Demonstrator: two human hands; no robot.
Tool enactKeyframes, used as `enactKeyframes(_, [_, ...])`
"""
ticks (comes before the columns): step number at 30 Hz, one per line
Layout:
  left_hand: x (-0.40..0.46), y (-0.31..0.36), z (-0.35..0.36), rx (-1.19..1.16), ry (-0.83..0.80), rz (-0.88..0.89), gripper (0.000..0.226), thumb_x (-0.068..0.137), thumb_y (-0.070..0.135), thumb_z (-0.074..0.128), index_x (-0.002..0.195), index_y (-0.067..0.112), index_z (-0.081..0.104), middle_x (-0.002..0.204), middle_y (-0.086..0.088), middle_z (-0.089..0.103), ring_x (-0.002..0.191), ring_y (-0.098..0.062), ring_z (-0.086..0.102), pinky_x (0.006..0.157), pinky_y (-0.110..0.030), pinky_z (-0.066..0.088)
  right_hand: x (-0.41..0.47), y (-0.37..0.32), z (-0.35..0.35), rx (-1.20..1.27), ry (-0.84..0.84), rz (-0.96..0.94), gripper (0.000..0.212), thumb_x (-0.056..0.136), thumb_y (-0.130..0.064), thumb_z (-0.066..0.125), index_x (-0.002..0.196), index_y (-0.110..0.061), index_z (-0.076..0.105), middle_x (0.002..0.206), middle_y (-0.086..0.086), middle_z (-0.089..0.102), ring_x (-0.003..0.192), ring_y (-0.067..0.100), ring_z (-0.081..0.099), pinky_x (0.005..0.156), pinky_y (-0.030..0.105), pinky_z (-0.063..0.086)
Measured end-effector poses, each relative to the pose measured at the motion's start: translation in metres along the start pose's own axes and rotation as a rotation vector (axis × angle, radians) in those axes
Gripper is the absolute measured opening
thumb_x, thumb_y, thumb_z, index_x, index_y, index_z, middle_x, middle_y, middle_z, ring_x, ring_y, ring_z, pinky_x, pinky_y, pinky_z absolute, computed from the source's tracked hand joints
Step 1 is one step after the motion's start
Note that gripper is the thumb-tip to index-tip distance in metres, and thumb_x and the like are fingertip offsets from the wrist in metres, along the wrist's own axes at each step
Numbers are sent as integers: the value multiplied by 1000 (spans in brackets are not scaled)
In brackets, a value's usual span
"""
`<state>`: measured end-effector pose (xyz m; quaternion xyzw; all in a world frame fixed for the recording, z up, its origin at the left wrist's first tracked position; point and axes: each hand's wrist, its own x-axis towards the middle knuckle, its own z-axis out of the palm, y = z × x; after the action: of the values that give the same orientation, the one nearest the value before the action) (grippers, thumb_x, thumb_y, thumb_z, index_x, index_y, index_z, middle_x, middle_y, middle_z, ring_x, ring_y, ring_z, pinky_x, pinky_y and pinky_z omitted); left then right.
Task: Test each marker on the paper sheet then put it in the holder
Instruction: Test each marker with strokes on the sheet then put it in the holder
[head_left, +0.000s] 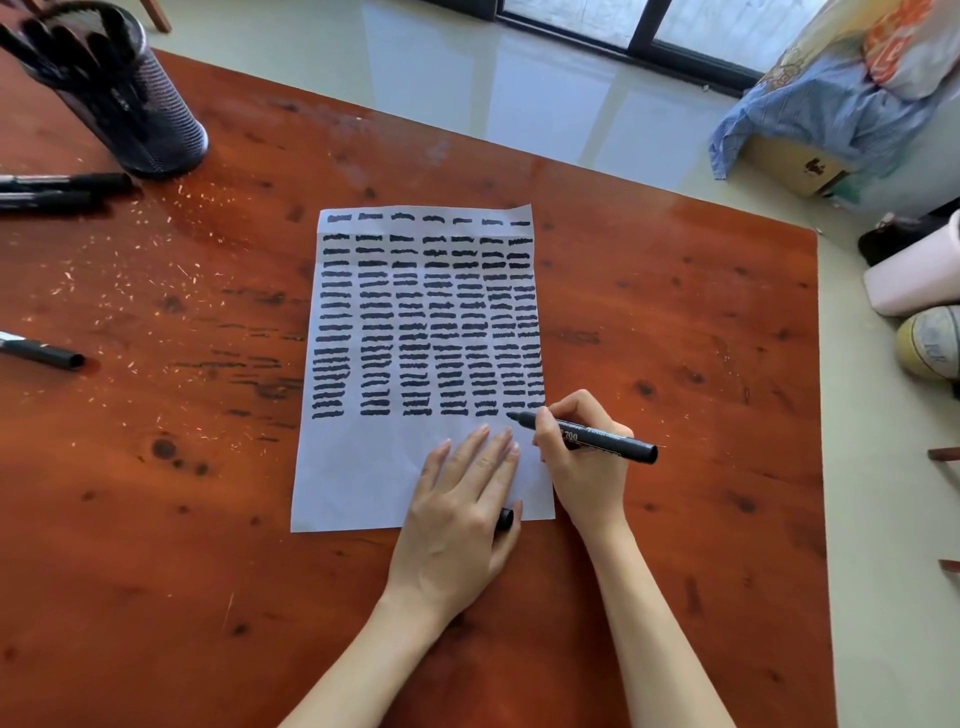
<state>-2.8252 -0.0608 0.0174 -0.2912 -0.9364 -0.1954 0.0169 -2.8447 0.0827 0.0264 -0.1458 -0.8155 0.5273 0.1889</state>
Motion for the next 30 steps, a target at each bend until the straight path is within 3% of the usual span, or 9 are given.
enactKeyframes(4, [0, 0, 1, -3, 0, 0, 46, 88, 32, 46, 129, 13, 52, 138, -1, 50, 131, -19, 41, 107, -41, 29, 0, -1, 1, -23, 5, -11, 20, 80, -32, 55, 63, -26, 49, 50, 4, 59, 41, 17, 52, 43, 31, 42])
enactKeyframes(9, [0, 0, 0, -7, 6, 5, 46, 88, 32, 46, 128, 12, 53, 137, -1, 51, 130, -18, 40, 108, -40, 29, 0, 1, 0, -30, -3, -17, 28, 81, -30, 55, 62, -10, 53, 48, 7, 57, 40, 21, 50, 41, 32, 40])
enactKeyframes(15, [1, 0, 0, -7, 2, 6, 46, 87, 32, 47, 128, 12, 53, 137, -2, 50, 130, -18, 40, 108, -40, 28, 0, 1, 0, -33, -5, -44, 22, 81, -28, 55, 63, -16, 51, 48, 6, 57, 40, 17, 49, 42, 28, 39])
enactKeyframes(30, [0, 0, -1, -1, -13, 3, 46, 88, 32, 47, 129, 13, 52, 138, -1, 49, 131, -19, 41, 108, -41, 29, 0, 4, 2, -38, 9, -36, 31, 82, -27, 54, 62, -4, 51, 48, 10, 55, 40, 22, 49, 41, 33, 40])
